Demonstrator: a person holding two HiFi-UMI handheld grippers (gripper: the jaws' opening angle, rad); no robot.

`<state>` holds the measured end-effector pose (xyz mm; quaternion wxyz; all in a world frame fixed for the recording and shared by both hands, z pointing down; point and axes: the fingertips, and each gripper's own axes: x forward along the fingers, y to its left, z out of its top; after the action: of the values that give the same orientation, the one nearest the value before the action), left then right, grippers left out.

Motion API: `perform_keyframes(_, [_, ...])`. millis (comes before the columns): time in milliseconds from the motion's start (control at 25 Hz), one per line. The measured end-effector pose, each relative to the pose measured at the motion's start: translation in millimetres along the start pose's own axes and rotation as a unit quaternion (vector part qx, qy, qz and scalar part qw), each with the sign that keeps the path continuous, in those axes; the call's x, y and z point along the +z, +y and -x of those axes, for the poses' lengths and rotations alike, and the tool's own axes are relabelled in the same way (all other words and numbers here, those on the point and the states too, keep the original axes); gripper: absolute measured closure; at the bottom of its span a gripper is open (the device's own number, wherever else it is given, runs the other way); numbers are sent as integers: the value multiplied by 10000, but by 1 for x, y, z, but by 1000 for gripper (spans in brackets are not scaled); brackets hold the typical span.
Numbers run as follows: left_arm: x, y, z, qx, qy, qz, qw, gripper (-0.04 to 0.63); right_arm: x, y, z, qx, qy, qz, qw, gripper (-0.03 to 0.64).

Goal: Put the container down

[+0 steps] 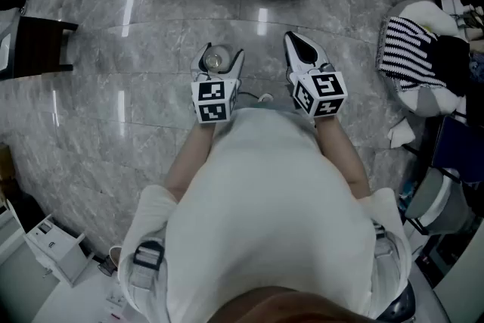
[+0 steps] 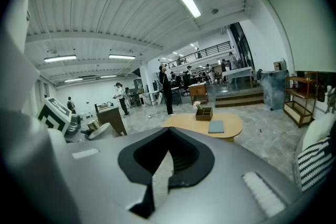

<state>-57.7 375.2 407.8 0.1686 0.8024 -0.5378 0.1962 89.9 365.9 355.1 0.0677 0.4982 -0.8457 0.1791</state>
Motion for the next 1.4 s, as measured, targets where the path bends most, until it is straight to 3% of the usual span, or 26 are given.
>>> perform_keyframes(440, [-8,3,19,38,11,60,10000,241,-7,23,9,110,12,109,9999,620])
perform_keyframes(880, [1,4,15,133,-74,211,9997,241,-11,24,5,255,91,-97,9996,618])
perform_keyframes(1400, [44,36,-80,-147,8,84,9999,241,24,-33,-81,74,-36,-224,9997,618])
